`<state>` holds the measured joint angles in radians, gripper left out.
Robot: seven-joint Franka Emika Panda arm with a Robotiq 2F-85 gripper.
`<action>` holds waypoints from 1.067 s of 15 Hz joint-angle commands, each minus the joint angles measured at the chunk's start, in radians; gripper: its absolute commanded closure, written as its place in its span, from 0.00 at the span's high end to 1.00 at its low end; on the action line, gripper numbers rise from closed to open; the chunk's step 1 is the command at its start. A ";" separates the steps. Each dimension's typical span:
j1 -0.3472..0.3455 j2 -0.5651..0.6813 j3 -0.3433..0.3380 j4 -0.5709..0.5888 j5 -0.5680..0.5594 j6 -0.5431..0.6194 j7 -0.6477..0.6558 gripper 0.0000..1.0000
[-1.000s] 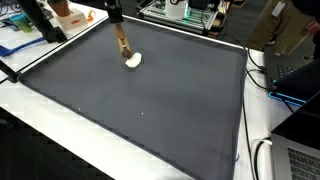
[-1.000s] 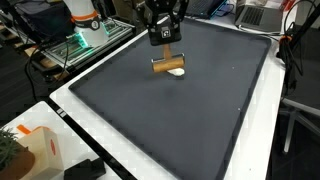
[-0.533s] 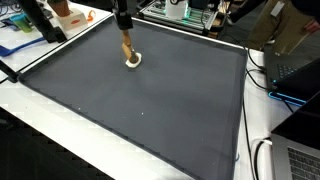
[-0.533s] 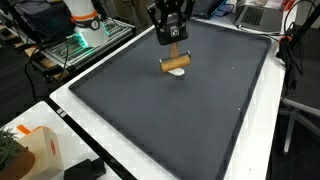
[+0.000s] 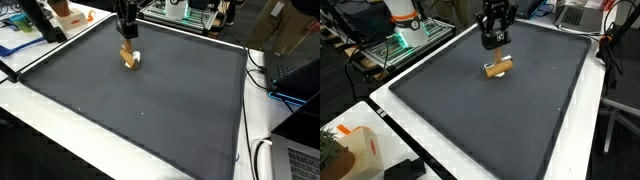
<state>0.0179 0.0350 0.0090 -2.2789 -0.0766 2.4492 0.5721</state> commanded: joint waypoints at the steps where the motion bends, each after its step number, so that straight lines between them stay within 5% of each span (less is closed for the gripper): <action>1: -0.001 0.024 -0.002 0.004 0.021 -0.109 -0.137 0.22; 12: -0.005 0.076 -0.009 0.077 0.076 -0.373 -0.253 0.22; 16: -0.043 -0.060 -0.035 0.029 0.152 -0.426 -0.383 0.22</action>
<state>0.0114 0.0772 0.0013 -2.1981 0.0205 2.0723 0.3131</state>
